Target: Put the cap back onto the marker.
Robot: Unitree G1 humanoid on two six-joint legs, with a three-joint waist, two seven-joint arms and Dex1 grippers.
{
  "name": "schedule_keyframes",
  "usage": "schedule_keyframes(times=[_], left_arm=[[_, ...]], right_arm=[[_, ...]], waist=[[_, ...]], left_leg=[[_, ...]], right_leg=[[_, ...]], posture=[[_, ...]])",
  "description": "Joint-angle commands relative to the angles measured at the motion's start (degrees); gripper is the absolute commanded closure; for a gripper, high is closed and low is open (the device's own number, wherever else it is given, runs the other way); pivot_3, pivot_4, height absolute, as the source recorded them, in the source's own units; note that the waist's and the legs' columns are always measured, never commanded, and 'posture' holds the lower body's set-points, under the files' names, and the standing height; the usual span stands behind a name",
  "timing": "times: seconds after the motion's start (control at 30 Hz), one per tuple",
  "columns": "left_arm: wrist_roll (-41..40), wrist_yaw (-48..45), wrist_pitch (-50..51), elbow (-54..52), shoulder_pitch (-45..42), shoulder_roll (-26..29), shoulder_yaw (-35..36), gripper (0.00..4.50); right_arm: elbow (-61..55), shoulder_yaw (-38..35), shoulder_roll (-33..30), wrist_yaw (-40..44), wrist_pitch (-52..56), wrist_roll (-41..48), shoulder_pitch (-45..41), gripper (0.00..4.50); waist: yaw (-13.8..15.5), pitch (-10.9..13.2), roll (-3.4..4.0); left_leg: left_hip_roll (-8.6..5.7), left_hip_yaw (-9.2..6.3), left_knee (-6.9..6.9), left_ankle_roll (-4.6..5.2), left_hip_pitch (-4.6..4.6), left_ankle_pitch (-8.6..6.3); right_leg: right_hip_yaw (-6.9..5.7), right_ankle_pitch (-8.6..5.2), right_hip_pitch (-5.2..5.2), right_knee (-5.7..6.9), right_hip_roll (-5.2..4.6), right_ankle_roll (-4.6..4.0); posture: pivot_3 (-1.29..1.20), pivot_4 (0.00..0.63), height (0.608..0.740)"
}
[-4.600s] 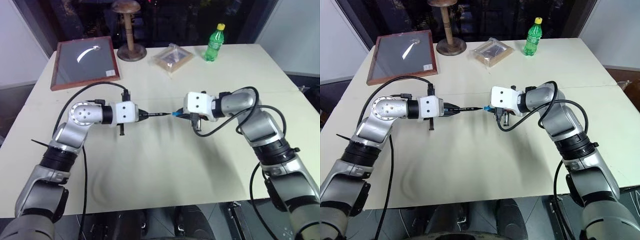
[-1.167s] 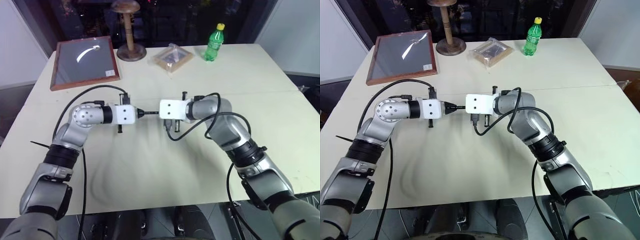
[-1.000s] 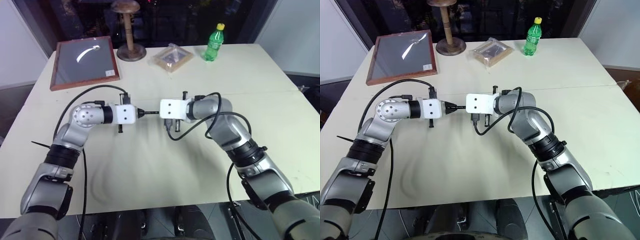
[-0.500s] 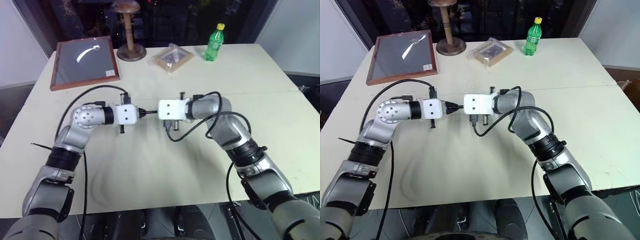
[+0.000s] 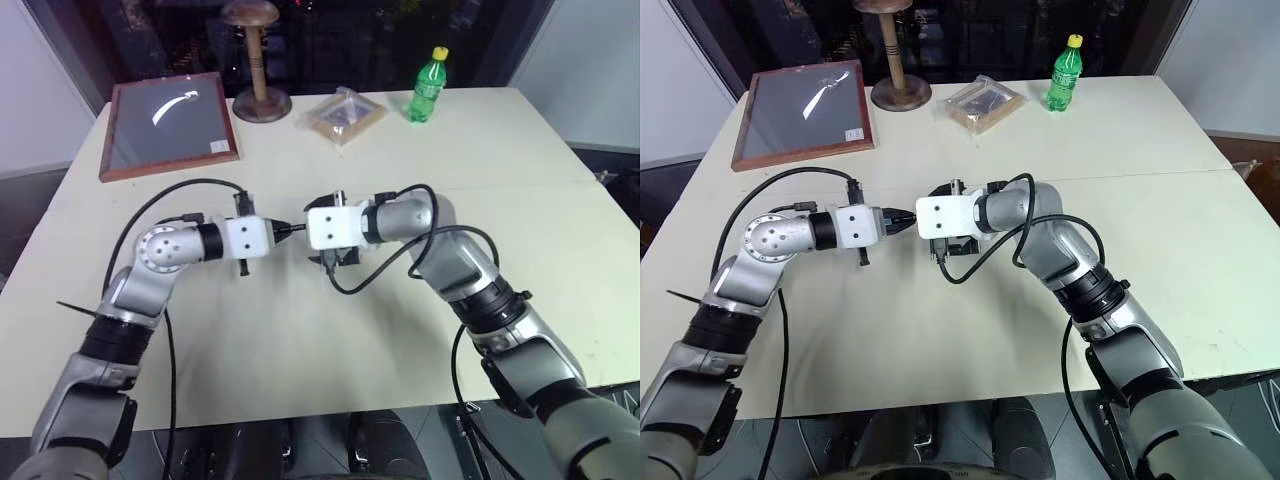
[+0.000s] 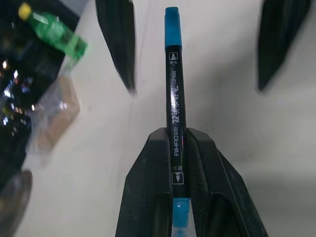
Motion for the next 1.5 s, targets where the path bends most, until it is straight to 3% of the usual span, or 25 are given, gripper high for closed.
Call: schedule_keyframes(times=[0.03,0.23,0.47,0.63,0.8,0.93,1.17,1.37,1.47,1.5], left_arm=[[-2.3,1.89,3.67,-4.07,1.35,1.12,3.37,4.5],[-7.74,4.83,20.67,-14.43,8.76,2.58,10.75,4.5],[-12.73,14.08,50.17,-33.79,19.47,0.54,19.42,4.5],[-13.78,23.8,73.0,-47.24,22.01,-5.54,24.07,4.5],[-14.36,29.4,89.21,-55.87,24.74,-12.2,26.12,4.5],[-14.29,32.07,95.33,-59.72,27.57,-15.17,26.58,4.5],[-14.38,34.55,92.28,-58.25,30.35,-15.31,25.08,4.5],[-15.69,35.16,89.26,-57.18,30.71,-18.22,26.63,1.77],[-16.02,35.55,89.05,-57.34,30.41,-18.55,26.81,0.18],[-16.12,35.82,89.04,-57.51,30.25,-18.74,26.92,0.08]], right_arm=[[-2.14,-4.5,-0.6,-1.65,3.22,2.73,-0.97,0.05],[-9.94,-12.5,-2.75,-2.49,15.75,9.11,4.24,0.05],[-21.26,-16.08,-6.74,-2.97,27.24,15.35,12.73,0.05],[-26.7,-18.1,-7.44,-5.41,34.24,19.95,16.1,0.05],[-30.89,-19.41,-8.31,-7.64,38.93,24.31,18.75,0.05],[-32.1,-19.65,-9.57,-9.37,40.27,26.88,19.51,0.05],[-31.63,-18.94,-11.35,-11.67,39.98,30.25,18.69,0.05],[-31.18,-18.29,-12.85,-12.66,39.11,32.09,18.28,0.0],[-30.95,-18.28,-14.22,-11.67,38.64,33.68,17.92,0.0],[-30.94,-18.25,-15.0,-10.45,38.17,34.59,17.69,0.0]], waist=[[0.04,0.0,0.0],[-0.02,0.0,0.0],[-0.06,0.0,0.0],[0.08,-0.02,-0.04],[0.1,-0.06,-0.1],[0.05,-0.07,-0.13],[0.13,-0.07,-0.13],[0.14,-0.07,-0.14],[0.09,-0.08,-0.14],[0.08,-0.07,-0.13]], left_leg=[[0.0,0.0,0.0,0.0,0.0,0.0],[0.0,-0.03,-0.03,0.0,-0.01,0.0],[0.0,-0.07,-0.05,0.01,0.01,-0.01],[-0.02,-0.15,-0.03,-0.01,0.02,0.0],[-0.03,-0.19,-0.02,-0.02,0.02,0.0],[-0.04,-0.22,-0.02,-0.02,0.04,0.01],[-0.07,-0.26,-0.03,-0.03,0.03,0.01],[-0.07,-0.25,-0.04,-0.03,0.02,0.0],[-0.07,-0.25,-0.04,-0.03,0.02,0.0],[-0.07,-0.26,-0.05,-0.03,0.02,0.0]], right_leg=[[0.0,0.0,0.0,-0.01,0.0,0.0],[0.0,0.0,0.01,-0.01,-0.02,0.0],[0.03,0.0,0.03,-0.02,-0.05,0.0],[0.03,0.0,0.07,-0.03,-0.03,-0.01],[0.03,-0.01,0.11,-0.04,-0.03,-0.01],[0.06,-0.01,0.13,-0.05,-0.03,-0.02],[0.1,-0.03,0.13,-0.08,-0.23,-0.07],[0.09,-0.13,0.11,-0.11,-0.34,-0.27],[0.09,-0.14,0.11,-0.11,-0.36,-0.29],[0.09,-0.15,0.11,-0.11,-0.36,-0.3]], posture=[[0.0,0.15,0.74],[0.0,0.15,0.74],[0.0,0.15,0.74],[0.0,0.15,0.74],[0.0,0.15,0.74],[0.0,0.15,0.74],[0.0,0.15,0.74],[0.0,0.15,0.74],[0.0,0.15,0.74],[0.0,0.15,0.74]])
